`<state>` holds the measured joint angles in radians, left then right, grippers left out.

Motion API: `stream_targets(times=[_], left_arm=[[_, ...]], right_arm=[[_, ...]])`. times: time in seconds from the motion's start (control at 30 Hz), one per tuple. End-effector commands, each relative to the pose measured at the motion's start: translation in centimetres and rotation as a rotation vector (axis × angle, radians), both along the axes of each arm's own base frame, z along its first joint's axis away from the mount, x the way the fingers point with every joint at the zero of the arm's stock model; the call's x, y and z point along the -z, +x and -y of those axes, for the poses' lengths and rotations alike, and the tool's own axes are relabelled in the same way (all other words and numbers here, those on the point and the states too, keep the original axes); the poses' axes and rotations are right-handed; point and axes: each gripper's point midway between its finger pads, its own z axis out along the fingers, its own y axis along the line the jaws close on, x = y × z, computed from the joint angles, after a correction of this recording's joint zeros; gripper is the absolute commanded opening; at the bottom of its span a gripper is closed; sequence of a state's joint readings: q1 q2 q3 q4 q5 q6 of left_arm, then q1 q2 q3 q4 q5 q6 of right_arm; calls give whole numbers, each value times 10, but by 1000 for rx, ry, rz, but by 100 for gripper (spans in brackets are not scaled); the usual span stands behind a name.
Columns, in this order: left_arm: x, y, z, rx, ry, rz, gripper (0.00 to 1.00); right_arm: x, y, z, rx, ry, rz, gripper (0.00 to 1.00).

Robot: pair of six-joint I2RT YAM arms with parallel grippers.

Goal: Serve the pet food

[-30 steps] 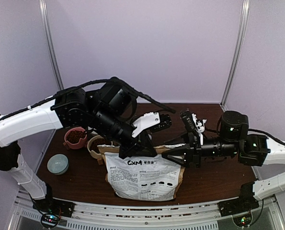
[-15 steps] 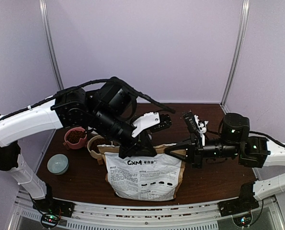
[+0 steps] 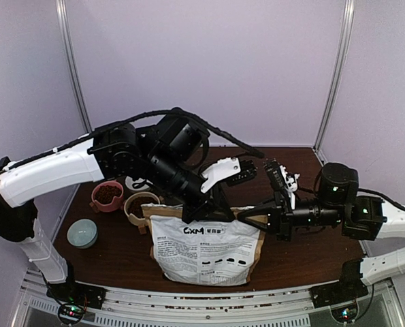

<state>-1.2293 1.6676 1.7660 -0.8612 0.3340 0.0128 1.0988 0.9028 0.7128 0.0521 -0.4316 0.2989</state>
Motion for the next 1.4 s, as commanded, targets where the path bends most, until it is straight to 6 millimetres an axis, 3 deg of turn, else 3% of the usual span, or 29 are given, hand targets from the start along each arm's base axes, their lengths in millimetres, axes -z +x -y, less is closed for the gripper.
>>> stream_targets(times=[0.0, 0.27, 0.4, 0.43, 0.5, 0.53, 0.6, 0.7, 0.77, 0.93, 1.0, 1.07, 1.2, 1.37], left_arm=[[-11, 3, 8, 10, -48, 11, 0], [-14, 4, 6, 4, -53, 17, 0], [-17, 4, 7, 5, -60, 20, 0], [-17, 4, 7, 5, -60, 20, 0], [-18, 4, 8, 5, -62, 19, 0], [-18, 4, 8, 5, -62, 19, 1], [-17, 4, 9, 6, -60, 15, 19], [-16, 4, 12, 11, -61, 10, 28], [-15, 4, 15, 16, -60, 6, 29], [-14, 5, 20, 23, -60, 7, 25], [-12, 5, 22, 28, -58, 4, 14], [-11, 4, 23, 34, -57, 1, 0], [-11, 5, 21, 32, -55, 6, 0], [-13, 4, 20, 34, -59, 10, 0]], right_arm=[[-13, -2, 11, 15, 37, 22, 19], [-3, -4, 16, 15, 10, 9, 29], [1, -3, 13, 9, 3, 1, 29], [2, -3, 12, 8, 3, 1, 26], [0, -3, 12, 12, 9, 1, 4], [-1, -2, 13, 15, 14, 4, 0], [-4, -2, 14, 18, 22, 9, 0], [-6, -2, 16, 21, 25, 14, 0], [-6, -3, 16, 19, 26, 15, 0], [-6, -4, 19, 19, 23, 12, 0], [-7, -4, 20, 24, 27, 14, 0], [-8, -5, 22, 28, 31, 14, 9], [-5, -5, 26, 38, 29, 12, 24], [2, -7, 26, 27, 14, -2, 29]])
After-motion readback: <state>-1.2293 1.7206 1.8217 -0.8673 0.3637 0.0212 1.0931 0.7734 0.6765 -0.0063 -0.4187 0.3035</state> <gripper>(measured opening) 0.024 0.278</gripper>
